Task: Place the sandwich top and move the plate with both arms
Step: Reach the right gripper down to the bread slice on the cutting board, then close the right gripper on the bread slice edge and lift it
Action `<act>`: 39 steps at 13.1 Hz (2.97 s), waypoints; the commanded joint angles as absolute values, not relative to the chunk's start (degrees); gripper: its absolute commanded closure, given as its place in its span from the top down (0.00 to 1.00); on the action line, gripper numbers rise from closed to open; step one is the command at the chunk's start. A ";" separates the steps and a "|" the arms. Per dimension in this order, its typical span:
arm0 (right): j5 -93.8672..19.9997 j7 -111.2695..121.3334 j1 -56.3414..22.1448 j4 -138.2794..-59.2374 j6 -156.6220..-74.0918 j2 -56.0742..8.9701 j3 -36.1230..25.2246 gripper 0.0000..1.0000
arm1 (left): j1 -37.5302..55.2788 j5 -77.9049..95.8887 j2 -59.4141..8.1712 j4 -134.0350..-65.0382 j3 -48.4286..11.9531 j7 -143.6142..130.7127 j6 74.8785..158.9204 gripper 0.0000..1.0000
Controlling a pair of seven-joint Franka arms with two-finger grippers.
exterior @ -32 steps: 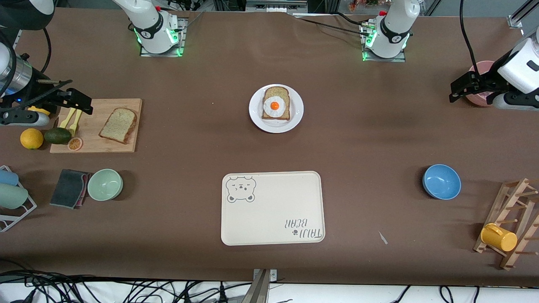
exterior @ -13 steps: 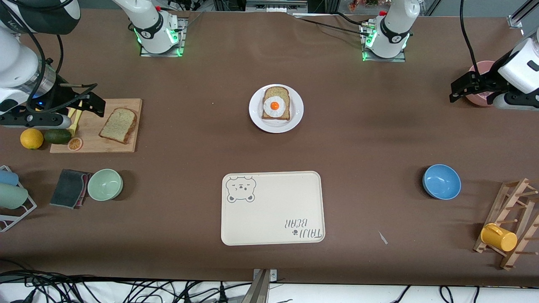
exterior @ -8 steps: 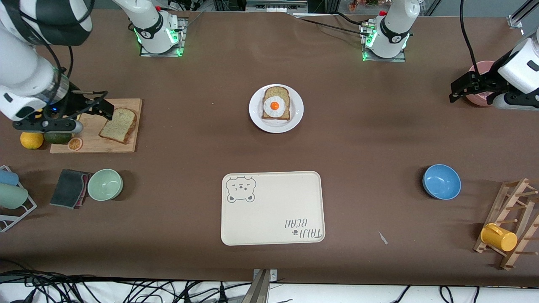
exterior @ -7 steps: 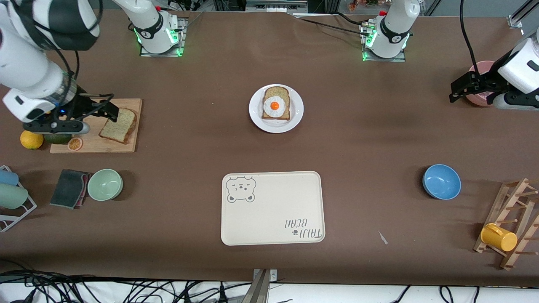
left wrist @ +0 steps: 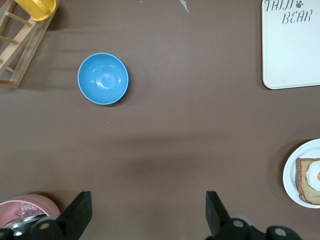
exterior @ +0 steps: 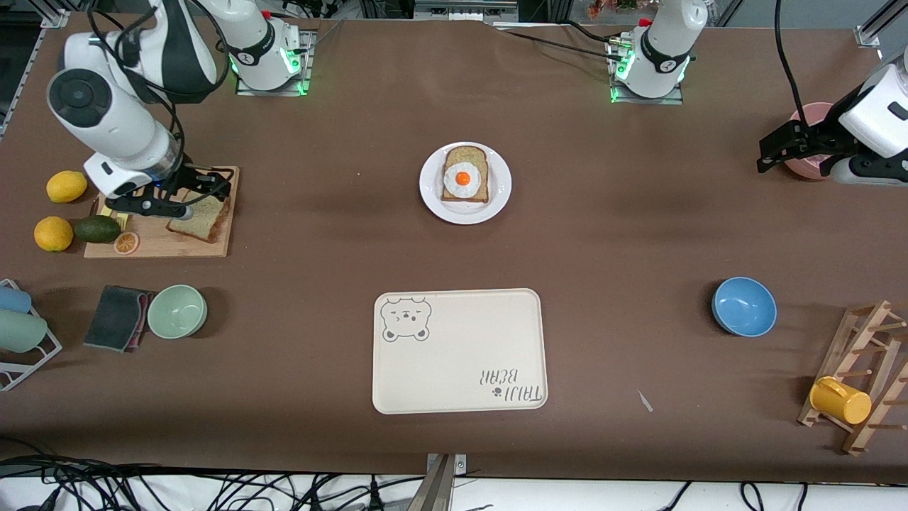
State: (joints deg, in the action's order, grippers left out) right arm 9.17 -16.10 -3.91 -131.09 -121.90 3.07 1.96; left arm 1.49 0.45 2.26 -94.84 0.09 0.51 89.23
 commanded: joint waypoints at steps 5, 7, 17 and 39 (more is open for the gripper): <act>11.69 -17.75 -3.16 -141.59 -141.04 -4.20 -3.85 0.89 | 1.23 -1.41 2.72 -94.75 -0.35 1.23 88.59 1.00; 11.78 -19.07 -3.25 -141.59 -143.78 -7.63 -4.22 0.83 | 1.23 -1.41 2.72 -94.75 -0.35 1.23 88.59 1.00; 20.48 -24.70 -3.69 -141.42 -142.38 -11.34 -4.92 0.73 | 1.23 -1.41 2.72 -94.75 -0.35 1.14 88.51 1.00; 24.43 -25.14 -5.80 -132.65 -123.97 -7.65 2.01 0.00 | 1.23 -1.41 2.64 -94.75 -0.26 1.14 88.59 1.00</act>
